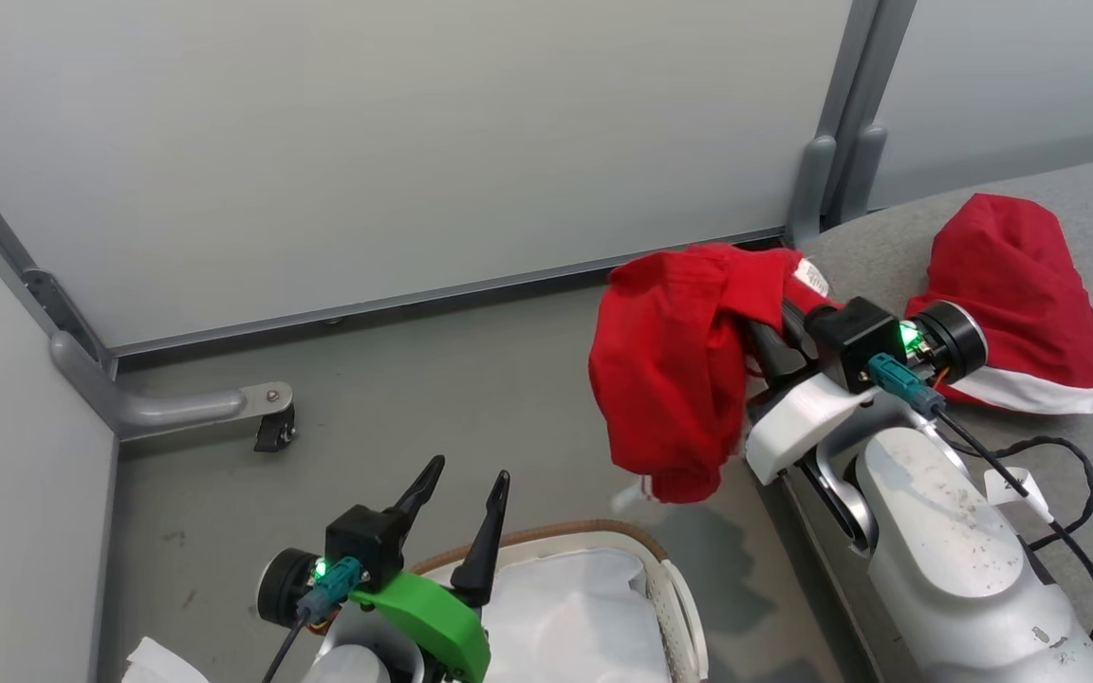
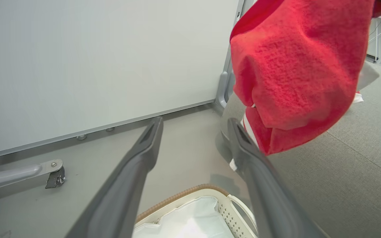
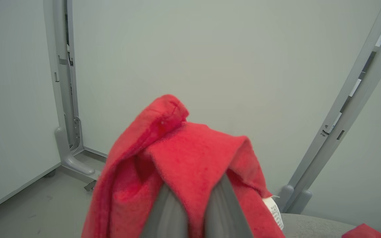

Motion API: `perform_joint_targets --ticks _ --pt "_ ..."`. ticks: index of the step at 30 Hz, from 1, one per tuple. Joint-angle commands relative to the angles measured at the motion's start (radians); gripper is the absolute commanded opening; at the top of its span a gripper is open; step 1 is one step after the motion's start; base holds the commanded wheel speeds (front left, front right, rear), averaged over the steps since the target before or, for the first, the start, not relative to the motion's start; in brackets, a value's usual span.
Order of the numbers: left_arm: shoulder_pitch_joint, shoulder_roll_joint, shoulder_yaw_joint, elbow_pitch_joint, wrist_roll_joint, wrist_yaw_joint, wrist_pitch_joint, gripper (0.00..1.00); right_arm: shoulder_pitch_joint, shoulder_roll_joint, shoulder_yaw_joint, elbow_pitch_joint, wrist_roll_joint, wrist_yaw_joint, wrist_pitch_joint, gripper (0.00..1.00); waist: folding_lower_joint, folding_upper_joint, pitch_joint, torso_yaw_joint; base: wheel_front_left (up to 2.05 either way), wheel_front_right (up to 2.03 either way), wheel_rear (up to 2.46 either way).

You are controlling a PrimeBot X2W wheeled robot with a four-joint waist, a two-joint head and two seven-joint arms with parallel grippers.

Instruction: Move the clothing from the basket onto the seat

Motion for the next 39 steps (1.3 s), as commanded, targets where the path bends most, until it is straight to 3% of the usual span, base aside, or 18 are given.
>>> perform_joint_targets --ticks 1,5,22,30,36,39 --pt "0.013 -0.002 0.002 -0.001 0.011 -0.006 -0.001 1.0 0.007 -0.006 -0.007 0.001 -0.008 -0.001 -0.003 0.0 0.0 0.0 0.004 -0.01 0.0 0.0 0.0" --pt "0.017 -0.013 0.009 -0.009 0.017 -0.006 -0.001 1.0 -0.005 -0.009 -0.017 -0.006 -0.01 -0.001 -0.003 0.0 0.0 0.0 0.016 -0.051 0.0 0.0 0.0" --pt "-0.045 -0.007 -0.005 -0.035 0.076 -0.008 -0.001 1.0 -0.057 -0.052 -0.096 -0.064 -0.03 -0.001 -0.003 0.0 0.0 0.0 0.17 -0.354 0.0 0.0 0.0" --pt "-0.1 0.018 -0.049 -0.041 0.086 -0.008 -0.001 1.0 -0.075 -0.056 -0.152 -0.087 -0.028 -0.001 -0.003 0.0 0.0 0.0 0.249 -0.399 0.0 0.0 0.0" --pt "-0.143 0.04 -0.073 -0.055 0.094 -0.008 -0.001 1.0 -0.166 -0.081 -0.182 -0.106 -0.035 -0.001 -0.003 0.0 0.0 0.0 0.32 -0.388 0.0 0.0 0.0" --pt "-0.17 0.056 -0.093 -0.069 0.098 -0.007 -0.001 1.0 -0.257 -0.125 -0.203 -0.105 -0.033 -0.001 -0.003 0.0 0.0 0.0 0.367 -0.369 0.0 0.0 0.0"
